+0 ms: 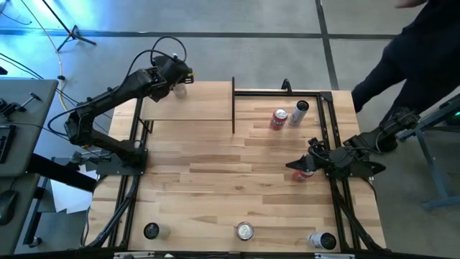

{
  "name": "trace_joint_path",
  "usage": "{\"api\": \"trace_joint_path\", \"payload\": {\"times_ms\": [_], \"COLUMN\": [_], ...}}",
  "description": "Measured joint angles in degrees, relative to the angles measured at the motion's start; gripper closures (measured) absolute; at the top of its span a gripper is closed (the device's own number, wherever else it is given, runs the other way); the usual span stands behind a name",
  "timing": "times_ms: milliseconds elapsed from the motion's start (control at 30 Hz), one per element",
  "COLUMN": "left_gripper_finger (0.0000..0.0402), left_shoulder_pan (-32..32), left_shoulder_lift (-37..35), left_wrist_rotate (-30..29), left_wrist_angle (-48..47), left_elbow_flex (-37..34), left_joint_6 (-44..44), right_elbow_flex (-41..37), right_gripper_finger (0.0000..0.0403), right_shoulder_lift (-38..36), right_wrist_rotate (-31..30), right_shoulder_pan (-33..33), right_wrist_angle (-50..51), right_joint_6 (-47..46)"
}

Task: Place canned beverage on shelf
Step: Put the top light orange soda can on the shelf

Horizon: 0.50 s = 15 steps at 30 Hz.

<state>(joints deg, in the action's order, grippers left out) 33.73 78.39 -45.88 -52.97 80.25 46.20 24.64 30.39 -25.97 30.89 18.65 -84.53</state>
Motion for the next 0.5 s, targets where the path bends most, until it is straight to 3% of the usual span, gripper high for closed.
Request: {"api": "trace_joint_path", "payload": {"times_ms": [500], "left_gripper_finger": [0.0181], "left_shoulder_pan": [3.15], "left_shoulder_lift": [0.62], "left_wrist_rotate": [2.35], "left_wrist_angle": [1.98], "left_elbow_flex": [0.00], "left_joint_6": [-3.16], "right_elbow_flex": [0.00], "right_gripper_finger": [0.0003], "right_shoulder_lift": [0.01], "right_wrist_rotate": [0.00], "right_shoulder_pan": [0.00], "right_wrist_angle": [0.00], "right_joint_6": [0.00]}}
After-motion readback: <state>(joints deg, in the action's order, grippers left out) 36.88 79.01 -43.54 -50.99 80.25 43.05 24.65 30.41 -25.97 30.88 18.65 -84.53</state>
